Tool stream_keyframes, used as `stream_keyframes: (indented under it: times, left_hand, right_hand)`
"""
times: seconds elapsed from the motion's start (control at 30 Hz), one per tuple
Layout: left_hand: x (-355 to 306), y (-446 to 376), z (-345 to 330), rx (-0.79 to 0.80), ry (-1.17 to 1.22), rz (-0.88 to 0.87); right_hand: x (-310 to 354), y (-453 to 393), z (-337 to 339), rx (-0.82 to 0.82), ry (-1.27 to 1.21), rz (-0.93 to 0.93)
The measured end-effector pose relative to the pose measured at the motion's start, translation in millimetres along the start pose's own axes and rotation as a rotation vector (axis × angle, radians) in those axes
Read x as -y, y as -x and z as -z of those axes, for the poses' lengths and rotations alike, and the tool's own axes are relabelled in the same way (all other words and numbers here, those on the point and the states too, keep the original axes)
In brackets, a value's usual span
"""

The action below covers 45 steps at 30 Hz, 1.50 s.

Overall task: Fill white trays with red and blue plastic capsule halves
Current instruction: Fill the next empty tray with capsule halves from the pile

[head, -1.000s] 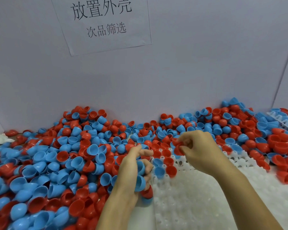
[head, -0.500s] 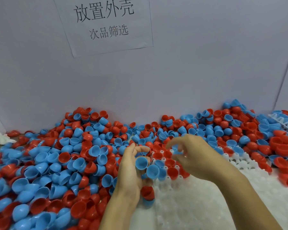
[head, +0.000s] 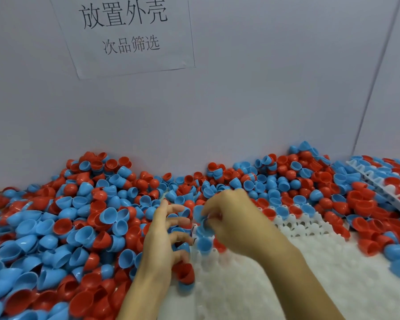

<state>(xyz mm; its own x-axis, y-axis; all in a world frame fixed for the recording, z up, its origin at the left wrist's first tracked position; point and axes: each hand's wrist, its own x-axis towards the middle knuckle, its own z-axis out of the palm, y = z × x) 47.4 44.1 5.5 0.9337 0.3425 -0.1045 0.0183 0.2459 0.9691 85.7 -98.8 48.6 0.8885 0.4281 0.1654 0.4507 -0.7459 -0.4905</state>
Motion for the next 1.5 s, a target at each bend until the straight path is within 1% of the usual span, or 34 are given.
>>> stream_keyframes:
  times: [0.07, 0.1, 0.17, 0.23, 0.3, 0.5, 0.6, 0.7, 0.77, 0.83, 0.87, 0.93, 0.97, 1.03, 1.07, 1.1, 1.13, 1.2, 1.27, 1.3, 1.33, 1.43, 1.5]
  left_hand:
    - [1, -1, 2, -0.048, 0.013, -0.002]
    - [1, -1, 3, -0.056, 0.024, -0.006]
    - [1, -1, 4, -0.065, 0.036, -0.013]
    - [0, -1, 3, -0.066, 0.031, -0.015]
    - [1, 0, 2, -0.061, 0.011, -0.012]
    - [1, 0, 1, -0.061, -0.087, -0.032]
    - [-2, 2, -1, -0.071, -0.202, -0.106]
    - [-17, 2, -6, -0.085, -0.387, -0.258]
    - [-32, -4, -7, -0.117, -0.513, -0.344]
    - [-47, -18, -2, -0.144, -0.688, -0.403]
    - [-54, -29, 2, -0.133, -0.809, -0.418]
    - [-64, -54, 10, -0.104, -1.072, -0.395]
    - [-66, -69, 13, -0.108, -1.218, -0.350]
    - [-70, -99, 19, -0.155, -1.552, -0.189]
    - [-73, -114, 23, -0.184, -1.682, -0.103]
    - [-76, -129, 27, -0.210, -1.760, -0.030]
    - [-78, -144, 34, -0.231, -1.787, 0.031]
    - [-81, -168, 50, -0.256, -1.756, 0.151]
    - [-73, -183, 61, -0.240, -1.760, 0.272]
    - [-66, -187, 62, -0.230, -1.797, 0.300]
    - [-59, -188, 62, -0.227, -1.825, 0.295]
    - [-44, -189, 59, -0.234, -1.803, 0.163]
    - [-45, -192, 59, -0.225, -1.806, 0.159]
  right_hand:
    - [-24, 2, 16, -0.038, 0.018, -0.105]
    - [-37, 3, 21, -0.025, 0.057, -0.162]
    - [-58, 6, 22, 0.050, 0.139, -0.283]
    - [-69, 6, 12, 0.110, 0.173, -0.366]
    - [-73, 6, 4, 0.103, 0.197, -0.403]
    - [-78, 3, -4, 0.099, 0.192, -0.439]
    - [-78, 4, -3, 0.129, 0.170, -0.422]
    - [-77, 6, 0, 0.150, 0.132, -0.396]
    - [-77, 8, 5, 0.137, 0.099, -0.376]
    - [-77, 9, 11, 0.096, 0.061, -0.358]
    - [-77, 8, 13, 0.071, 0.041, -0.352]
    - [-77, 8, 16, 0.014, 0.001, -0.343]
    - [-77, 8, 17, -0.013, -0.014, -0.342]
    - [-78, 7, 15, -0.048, -0.042, -0.335]
    - [-78, 6, 14, -0.059, -0.048, -0.328]
    - [-79, 5, 13, -0.068, -0.053, -0.323]
    - [-80, 4, 11, -0.077, -0.062, -0.319]
    - [-81, 2, 8, -0.099, -0.083, -0.311]
    - [-83, 2, 6, -0.123, -0.106, -0.302]
    - [-84, 2, 6, -0.131, -0.111, -0.298]
    - [-86, 2, 5, -0.139, -0.115, -0.296]
    - [-91, 3, 7, -0.162, -0.119, -0.293]
    - [-92, 4, 8, -0.171, -0.122, -0.290]
